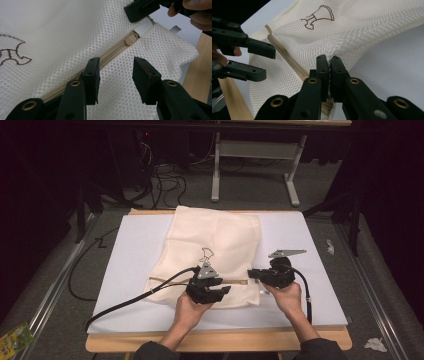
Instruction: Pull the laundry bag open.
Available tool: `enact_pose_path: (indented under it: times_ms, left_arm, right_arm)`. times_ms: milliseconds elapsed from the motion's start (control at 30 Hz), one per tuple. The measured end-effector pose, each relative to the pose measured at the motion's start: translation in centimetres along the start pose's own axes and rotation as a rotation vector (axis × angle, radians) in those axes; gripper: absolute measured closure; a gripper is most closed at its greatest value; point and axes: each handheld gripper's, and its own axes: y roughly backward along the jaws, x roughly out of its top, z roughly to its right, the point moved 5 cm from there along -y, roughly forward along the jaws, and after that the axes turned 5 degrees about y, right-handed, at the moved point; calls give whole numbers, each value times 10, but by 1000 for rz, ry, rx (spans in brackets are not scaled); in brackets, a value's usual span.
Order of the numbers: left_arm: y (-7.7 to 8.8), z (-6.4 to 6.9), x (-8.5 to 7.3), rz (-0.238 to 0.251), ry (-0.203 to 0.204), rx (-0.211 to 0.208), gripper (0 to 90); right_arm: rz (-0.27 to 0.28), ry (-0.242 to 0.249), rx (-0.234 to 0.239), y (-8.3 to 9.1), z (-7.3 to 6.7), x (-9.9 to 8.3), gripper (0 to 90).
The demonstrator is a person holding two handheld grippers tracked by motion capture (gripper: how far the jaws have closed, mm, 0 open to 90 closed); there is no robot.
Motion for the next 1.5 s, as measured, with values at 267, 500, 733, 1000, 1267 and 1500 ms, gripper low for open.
enact_pose_path:
  times_ms: [267, 500, 733, 1000, 1267, 1500]
  left_arm:
    - [-3, 0, 2, -3, 8, -13, 576]
    - [-5, 0, 1, -7, 11, -17, 568]
    - [-7, 1, 0, -5, 13, -21, 566]
    - [-10, -1, 0, -10, 20, -25, 567]
    - [-16, 0, -2, -10, 38, -40, 567]
    - [-21, -1, -4, -18, 37, -52, 570]
  right_arm:
    - [5, 2, 13, -3, -4, 1, 881]
    - [11, 7, 28, -9, -10, 4, 881]
    - [17, 11, 46, -13, -15, 6, 882]
    - [17, 14, 57, -16, -20, 8, 882]
    - [19, 22, 60, -18, -22, 8, 882]
    - [15, 26, 72, -22, -25, 8, 882]
